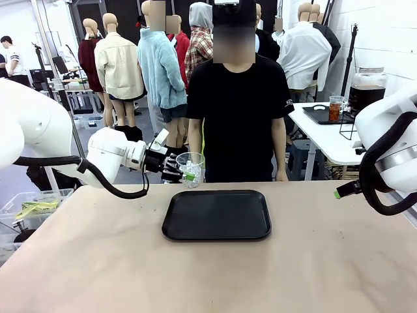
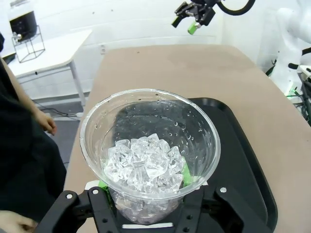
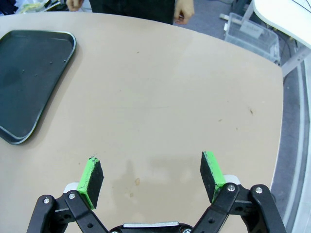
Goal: Pour the drink into the iced cup.
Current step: Open the gripper to release the iced cup you were holding.
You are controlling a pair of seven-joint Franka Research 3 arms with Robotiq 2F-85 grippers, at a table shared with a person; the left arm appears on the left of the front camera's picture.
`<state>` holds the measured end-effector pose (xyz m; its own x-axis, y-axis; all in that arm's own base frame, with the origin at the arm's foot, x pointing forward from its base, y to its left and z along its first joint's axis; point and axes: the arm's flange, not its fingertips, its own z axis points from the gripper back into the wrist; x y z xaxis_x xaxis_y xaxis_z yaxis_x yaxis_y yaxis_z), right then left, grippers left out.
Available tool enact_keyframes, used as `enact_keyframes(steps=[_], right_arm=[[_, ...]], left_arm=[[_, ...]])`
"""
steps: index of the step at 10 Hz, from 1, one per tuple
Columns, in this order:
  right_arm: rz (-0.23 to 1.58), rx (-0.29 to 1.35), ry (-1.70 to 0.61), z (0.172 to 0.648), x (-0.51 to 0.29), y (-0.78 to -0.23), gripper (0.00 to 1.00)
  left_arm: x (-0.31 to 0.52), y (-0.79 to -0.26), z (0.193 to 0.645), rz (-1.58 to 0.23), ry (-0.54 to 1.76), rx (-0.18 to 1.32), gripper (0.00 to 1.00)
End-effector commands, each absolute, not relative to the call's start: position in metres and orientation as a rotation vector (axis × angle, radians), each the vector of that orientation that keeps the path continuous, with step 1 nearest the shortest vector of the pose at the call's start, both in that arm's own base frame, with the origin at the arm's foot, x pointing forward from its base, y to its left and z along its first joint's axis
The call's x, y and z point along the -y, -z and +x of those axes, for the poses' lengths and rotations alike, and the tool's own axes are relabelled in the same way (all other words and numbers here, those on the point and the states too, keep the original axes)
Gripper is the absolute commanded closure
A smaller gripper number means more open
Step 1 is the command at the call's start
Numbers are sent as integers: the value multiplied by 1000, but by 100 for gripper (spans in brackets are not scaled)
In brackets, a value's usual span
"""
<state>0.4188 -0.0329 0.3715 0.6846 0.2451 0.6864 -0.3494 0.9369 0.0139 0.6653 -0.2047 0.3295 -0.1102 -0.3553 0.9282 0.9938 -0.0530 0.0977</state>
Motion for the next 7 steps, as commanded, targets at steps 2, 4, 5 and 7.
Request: enact_keyframes(steps=[2,4,5,7], right_arm=[[152,758,-335,417,34,-368,0],[152,758,-335,417,34,-368,0],[152,758,-335,417,34,-368,0],[152,758,-335,417,34,-368,0]], left_arm=[[218,-361,677,-846,1467,1068,39],[222,-373,700,-842,1417,1099,39],[221,-373,707,-843,1397,1099,39],[219,-376,707,-846,1392,1107,39]])
